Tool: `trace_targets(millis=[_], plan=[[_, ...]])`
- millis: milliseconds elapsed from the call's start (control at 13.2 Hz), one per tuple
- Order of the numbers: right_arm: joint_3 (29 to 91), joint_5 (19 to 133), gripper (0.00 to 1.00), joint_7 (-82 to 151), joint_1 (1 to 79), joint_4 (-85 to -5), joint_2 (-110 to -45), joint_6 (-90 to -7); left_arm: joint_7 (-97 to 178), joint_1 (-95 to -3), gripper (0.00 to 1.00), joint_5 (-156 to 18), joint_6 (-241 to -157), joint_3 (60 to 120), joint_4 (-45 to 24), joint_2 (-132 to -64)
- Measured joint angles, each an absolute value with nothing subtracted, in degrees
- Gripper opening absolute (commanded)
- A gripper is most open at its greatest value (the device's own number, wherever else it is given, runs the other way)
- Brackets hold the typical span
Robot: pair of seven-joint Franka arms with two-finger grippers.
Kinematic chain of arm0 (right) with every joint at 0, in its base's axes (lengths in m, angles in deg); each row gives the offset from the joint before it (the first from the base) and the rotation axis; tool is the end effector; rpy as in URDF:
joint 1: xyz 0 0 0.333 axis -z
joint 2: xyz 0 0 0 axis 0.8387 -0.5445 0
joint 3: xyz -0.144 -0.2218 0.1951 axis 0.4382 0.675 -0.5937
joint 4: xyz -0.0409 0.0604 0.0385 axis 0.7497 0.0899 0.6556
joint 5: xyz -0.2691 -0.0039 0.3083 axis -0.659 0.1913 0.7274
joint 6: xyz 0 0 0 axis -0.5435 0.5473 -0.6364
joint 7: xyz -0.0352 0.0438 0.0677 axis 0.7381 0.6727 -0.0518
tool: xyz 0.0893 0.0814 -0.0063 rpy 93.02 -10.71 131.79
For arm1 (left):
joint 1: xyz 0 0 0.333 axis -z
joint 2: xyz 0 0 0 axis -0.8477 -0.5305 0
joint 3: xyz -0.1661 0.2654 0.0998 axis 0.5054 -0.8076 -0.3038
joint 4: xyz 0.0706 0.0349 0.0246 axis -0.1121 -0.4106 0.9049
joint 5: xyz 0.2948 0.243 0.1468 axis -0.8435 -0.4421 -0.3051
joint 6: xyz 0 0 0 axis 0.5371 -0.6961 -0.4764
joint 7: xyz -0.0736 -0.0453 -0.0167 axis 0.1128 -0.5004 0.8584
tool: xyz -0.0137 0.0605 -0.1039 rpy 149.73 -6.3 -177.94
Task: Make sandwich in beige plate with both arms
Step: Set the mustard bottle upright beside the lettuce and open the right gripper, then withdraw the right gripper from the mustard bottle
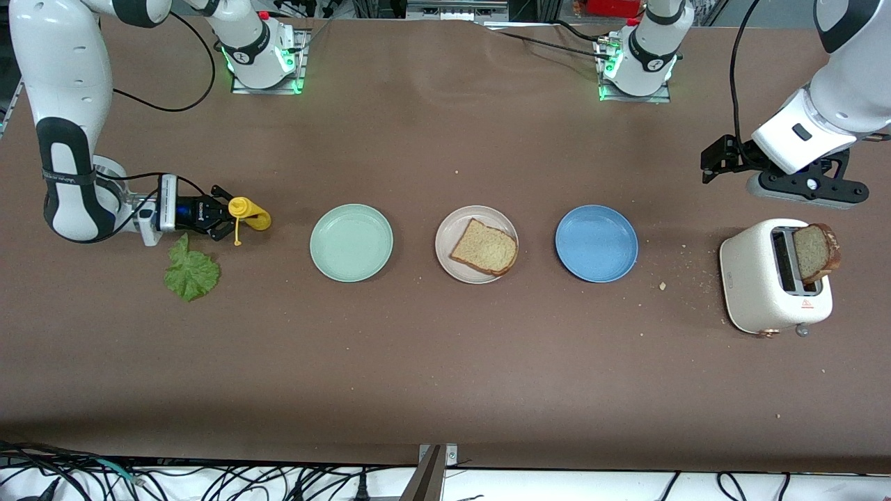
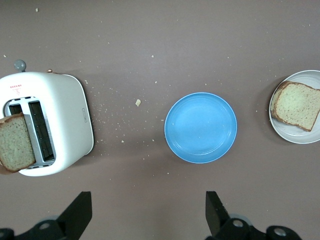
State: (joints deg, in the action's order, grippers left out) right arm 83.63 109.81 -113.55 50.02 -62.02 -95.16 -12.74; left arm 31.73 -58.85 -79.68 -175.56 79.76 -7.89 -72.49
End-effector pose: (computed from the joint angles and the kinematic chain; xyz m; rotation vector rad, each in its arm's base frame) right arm 0.5048 -0.0795 0.1116 -1.4025 -1.3586 -0.8763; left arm 0.5681 -0.0676 0.5704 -3.1005 0.2610 0.0893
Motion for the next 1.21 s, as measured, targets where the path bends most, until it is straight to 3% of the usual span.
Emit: trace_targets(millis=[76,151,303,454,605,681,984,1211], plan=[[83.6,109.9,0.0,-113.8,50.3,-62.0,-95.8,-12.7,31.7,-58.9,1.0,-79.7,-175.6,79.8,-7.9,-72.5],[83.6,109.9,0.06,-113.9,50.5,-62.0,-96.3,-12.7,31.7,-58.9,1.0,-79.7,-175.6,79.8,-7.9,-72.5],[83.6,110.0,0.45,-113.9,50.7,-62.0,-96.7,-12.5,31.7,-58.8,1.0,-79.7,-175.6,79.8,-7.9,-72.5],[83.6,110.1,0.59,-113.9,50.8,-62.0,-96.7,-12.4,31.7,-58.8,1.0,-79.7,-175.6,79.9,-7.9,-72.5],[83.6,110.2,0.93,-113.8,50.8,-62.0,-96.7,-12.3,31.7,-58.8,1.0,-79.3,-175.6,79.9,-7.9,-72.5],[83.6,110.2,0.97,-113.4,51.1,-62.0,-96.7,-12.3,31.7,-58.8,1.0,-79.2,-175.6,79.9,-7.9,-72.5],[84.3,110.2,0.96,-110.7,52.4,-61.5,-96.7,-11.8,31.7,-58.8,1.0,-79.1,-175.6,79.9,-7.9,-72.5],[88.1,108.9,0.96,-107.7,52.5,-57.9,-96.6,-11.3,31.7,-58.8,1.0,-79.1,-175.6,79.9,-7.9,-72.5]])
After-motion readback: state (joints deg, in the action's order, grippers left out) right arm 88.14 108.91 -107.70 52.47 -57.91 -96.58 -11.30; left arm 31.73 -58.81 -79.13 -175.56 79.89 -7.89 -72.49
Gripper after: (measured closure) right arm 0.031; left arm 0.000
